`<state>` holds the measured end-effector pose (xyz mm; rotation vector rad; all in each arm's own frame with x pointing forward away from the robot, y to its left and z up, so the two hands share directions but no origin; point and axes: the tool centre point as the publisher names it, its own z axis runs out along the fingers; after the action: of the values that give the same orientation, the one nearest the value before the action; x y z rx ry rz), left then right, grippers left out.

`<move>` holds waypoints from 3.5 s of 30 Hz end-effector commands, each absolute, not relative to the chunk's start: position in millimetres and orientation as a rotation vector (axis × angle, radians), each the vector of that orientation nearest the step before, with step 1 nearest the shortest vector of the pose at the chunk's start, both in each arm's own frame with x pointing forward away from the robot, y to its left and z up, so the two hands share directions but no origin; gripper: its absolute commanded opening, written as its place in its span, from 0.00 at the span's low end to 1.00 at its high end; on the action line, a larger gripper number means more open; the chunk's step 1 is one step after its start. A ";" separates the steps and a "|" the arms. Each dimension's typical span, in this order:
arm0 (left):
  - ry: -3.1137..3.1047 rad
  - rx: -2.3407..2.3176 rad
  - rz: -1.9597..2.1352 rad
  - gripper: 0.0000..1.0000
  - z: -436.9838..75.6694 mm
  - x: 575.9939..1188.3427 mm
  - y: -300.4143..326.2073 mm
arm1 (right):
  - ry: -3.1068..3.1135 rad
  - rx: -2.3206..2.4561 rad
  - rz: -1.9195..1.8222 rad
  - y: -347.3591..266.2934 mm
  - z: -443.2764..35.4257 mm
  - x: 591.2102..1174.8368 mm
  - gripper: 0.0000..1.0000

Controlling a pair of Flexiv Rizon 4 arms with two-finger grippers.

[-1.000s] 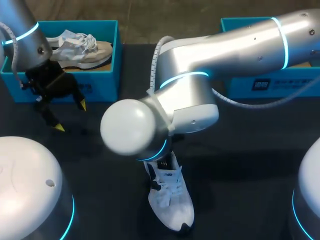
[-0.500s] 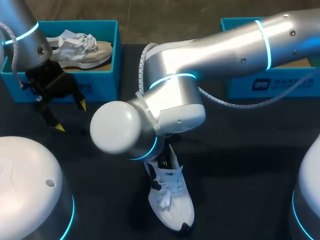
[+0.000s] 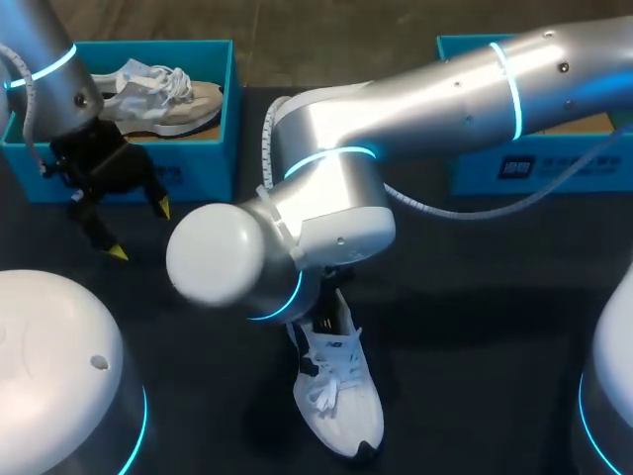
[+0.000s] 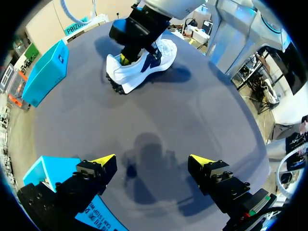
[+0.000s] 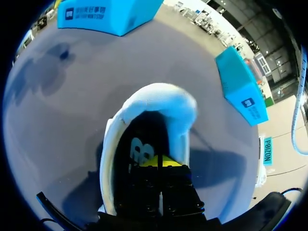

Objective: Take the shoe out of the shoebox, open the shoe tongue, remove and reinsert the insole, then place the shoe into the shoebox

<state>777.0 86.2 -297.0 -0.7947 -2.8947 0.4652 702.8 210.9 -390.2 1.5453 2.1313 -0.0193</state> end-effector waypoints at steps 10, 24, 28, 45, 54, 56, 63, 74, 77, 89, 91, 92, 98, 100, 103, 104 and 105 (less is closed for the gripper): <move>-2.896 -0.796 0.465 1.00 -297.5 776.3 87.0 | 1.843 1.950 0.169 216.6 -395.5 696.9 0.00; -2.896 -0.796 0.465 1.00 -297.5 776.3 87.0 | 1.958 1.959 0.208 235.9 -396.6 703.7 0.00; -2.896 -0.796 0.465 1.00 -297.5 776.3 87.0 | 1.984 1.973 0.195 243.0 -406.3 704.7 0.00; -2.896 -0.796 0.465 1.00 -297.5 776.3 87.0 | 1.930 1.987 0.215 240.3 -391.7 693.6 0.00; -2.896 -0.796 0.465 1.00 -297.5 776.3 87.0 | 1.916 1.976 0.281 238.9 -393.0 703.1 0.00; -2.896 -0.796 0.465 1.00 -297.5 776.3 87.0 | 1.913 1.979 0.274 237.7 -400.9 708.9 0.00; -2.896 -0.796 0.465 1.00 -297.5 776.3 87.0 | 1.935 1.992 0.315 238.4 -419.9 717.6 0.00; -2.896 -0.796 0.465 1.00 -297.5 776.3 87.0 | 1.907 1.975 0.321 239.1 -391.7 690.1 0.00; -2.896 -0.796 0.465 1.00 -297.5 776.3 87.0 | 1.915 1.951 0.291 242.8 -374.2 683.4 0.00; -2.896 -0.796 0.465 1.00 -297.5 776.3 87.0 | 2.000 2.013 0.078 226.7 -363.7 678.8 0.00; -2.896 -0.796 0.465 1.00 -297.5 776.3 87.0 | 2.001 2.014 0.060 226.2 -365.7 677.1 0.00; -2.896 -0.796 0.465 1.00 -297.5 776.3 87.0 | 2.001 2.016 0.052 225.9 -366.0 676.2 0.00; -2.896 -0.796 0.465 1.00 -297.5 776.3 87.0 | 2.034 2.021 0.012 224.7 -359.8 667.1 0.00; -2.896 -0.796 0.465 1.00 -297.5 776.3 87.0 | 2.041 2.043 -0.010 223.7 -357.7 663.2 0.00; -2.896 -0.796 0.465 1.00 -297.5 776.3 87.0 | 2.058 2.061 -0.029 224.5 -356.0 658.0 0.00; -2.896 -0.796 0.465 1.00 -297.5 776.3 87.0 | 2.064 2.062 -0.035 225.0 -355.7 656.5 0.00; -2.896 -0.796 0.465 1.00 -297.5 776.3 87.0 | 2.070 2.064 -0.041 225.2 -355.3 655.3 0.00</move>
<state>777.1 86.2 -297.0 -0.7947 -2.8946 0.4654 658.8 225.6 -354.8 1.9062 2.2172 -0.0716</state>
